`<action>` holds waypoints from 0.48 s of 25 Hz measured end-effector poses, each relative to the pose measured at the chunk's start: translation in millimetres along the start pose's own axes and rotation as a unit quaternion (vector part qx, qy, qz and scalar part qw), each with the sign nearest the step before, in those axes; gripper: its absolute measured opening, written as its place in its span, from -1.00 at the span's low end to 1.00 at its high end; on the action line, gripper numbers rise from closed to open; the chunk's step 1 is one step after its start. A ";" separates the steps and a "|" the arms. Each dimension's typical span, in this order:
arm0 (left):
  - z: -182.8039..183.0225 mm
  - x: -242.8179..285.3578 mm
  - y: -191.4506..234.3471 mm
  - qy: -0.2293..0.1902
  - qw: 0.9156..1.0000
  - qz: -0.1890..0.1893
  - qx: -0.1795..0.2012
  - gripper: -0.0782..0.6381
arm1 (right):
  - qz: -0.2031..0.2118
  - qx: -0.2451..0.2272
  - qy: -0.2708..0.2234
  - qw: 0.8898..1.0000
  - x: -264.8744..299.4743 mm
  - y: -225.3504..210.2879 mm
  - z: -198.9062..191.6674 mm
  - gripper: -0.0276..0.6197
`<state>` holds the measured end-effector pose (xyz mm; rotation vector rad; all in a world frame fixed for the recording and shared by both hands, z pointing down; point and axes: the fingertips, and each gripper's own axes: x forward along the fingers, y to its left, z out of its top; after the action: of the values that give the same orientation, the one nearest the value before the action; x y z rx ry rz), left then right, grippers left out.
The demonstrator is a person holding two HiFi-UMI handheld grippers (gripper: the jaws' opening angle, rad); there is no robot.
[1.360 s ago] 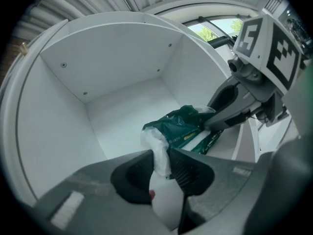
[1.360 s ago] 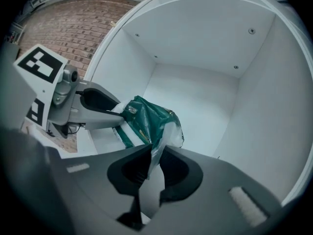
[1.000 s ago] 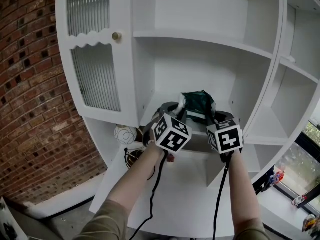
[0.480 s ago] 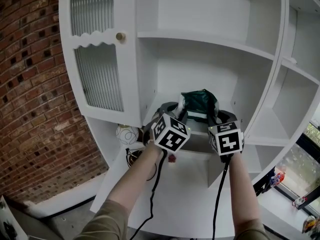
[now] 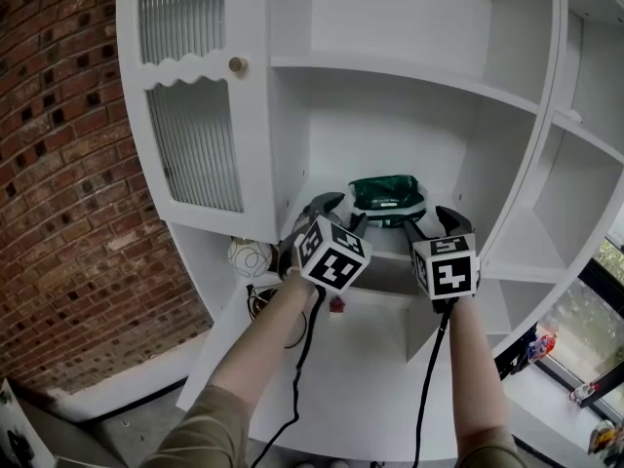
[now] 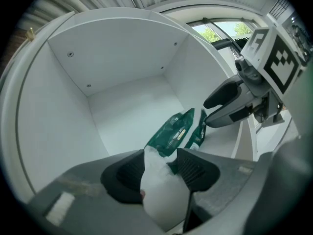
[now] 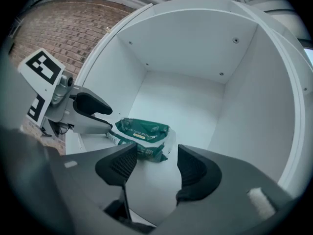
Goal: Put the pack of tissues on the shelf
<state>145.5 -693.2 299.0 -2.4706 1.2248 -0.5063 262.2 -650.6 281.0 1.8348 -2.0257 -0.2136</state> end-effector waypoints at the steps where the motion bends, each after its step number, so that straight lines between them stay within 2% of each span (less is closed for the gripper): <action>1: 0.0 -0.2 0.3 -0.001 1.000 0.000 -0.001 -0.17 | 0.001 0.003 -0.001 1.000 -0.1 -0.3 0.0 -0.10; 12: 2.3 -3.1 2.3 -0.012 1.000 -0.001 -0.013 -0.16 | 0.004 0.026 -0.024 0.999 -3.7 -1.1 4.3 -0.10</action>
<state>143.3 -691.7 295.5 -2.4925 1.2260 -0.4626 261.8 -647.7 275.9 1.8685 -2.0900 -0.2075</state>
